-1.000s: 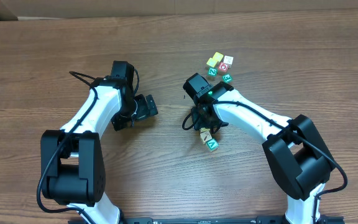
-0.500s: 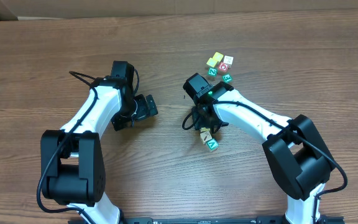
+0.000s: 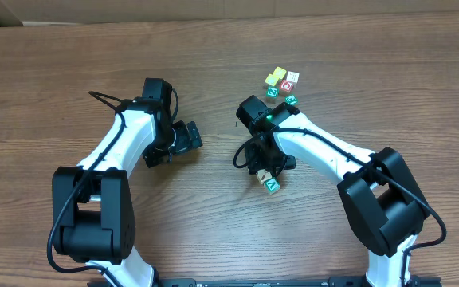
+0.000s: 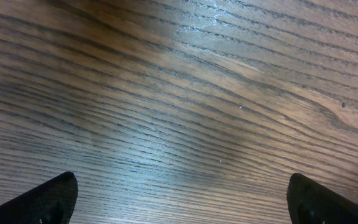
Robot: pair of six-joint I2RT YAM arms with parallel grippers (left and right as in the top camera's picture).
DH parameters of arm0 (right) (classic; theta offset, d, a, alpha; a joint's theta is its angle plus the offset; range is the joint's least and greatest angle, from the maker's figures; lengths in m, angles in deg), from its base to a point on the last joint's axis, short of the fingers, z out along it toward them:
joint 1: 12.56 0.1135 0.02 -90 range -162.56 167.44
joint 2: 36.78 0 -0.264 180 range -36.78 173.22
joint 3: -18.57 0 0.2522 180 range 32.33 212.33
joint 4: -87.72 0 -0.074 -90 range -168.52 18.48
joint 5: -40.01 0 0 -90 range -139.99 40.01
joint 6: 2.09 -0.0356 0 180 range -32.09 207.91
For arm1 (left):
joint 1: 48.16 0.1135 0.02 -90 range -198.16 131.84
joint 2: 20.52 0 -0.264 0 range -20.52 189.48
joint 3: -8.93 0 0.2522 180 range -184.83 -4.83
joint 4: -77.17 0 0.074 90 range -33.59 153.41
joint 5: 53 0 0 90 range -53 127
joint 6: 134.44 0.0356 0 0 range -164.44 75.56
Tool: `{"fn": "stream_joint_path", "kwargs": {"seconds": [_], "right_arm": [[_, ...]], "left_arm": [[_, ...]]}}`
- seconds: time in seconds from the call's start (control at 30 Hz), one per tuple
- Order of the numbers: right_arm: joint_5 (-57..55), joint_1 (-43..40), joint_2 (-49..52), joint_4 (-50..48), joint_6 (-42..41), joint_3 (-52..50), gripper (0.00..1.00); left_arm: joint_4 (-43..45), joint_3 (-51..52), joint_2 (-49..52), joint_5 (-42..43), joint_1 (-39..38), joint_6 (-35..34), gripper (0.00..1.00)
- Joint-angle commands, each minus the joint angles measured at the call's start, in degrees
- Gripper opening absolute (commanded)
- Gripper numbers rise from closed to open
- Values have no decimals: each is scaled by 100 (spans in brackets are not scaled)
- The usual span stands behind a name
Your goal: Flip 3 blocks
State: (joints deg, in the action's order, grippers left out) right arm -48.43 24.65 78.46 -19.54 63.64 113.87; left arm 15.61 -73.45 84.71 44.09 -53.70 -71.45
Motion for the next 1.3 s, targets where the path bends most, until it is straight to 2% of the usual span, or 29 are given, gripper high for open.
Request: {"fn": "stream_joint_path", "kwargs": {"seconds": [0.0,0.47,1.27], "right_arm": [[304,68,-79,-44,225,55,68],[-404,76,-68,-4,197,-59,68],[-505,70,-68,-79,179,-59,68]], "left_arm": [[7,-55,42,22,-20,0,100],[7,-55,42,22,-20,0,100],[7,-55,42,22,-20,0,100]]}}
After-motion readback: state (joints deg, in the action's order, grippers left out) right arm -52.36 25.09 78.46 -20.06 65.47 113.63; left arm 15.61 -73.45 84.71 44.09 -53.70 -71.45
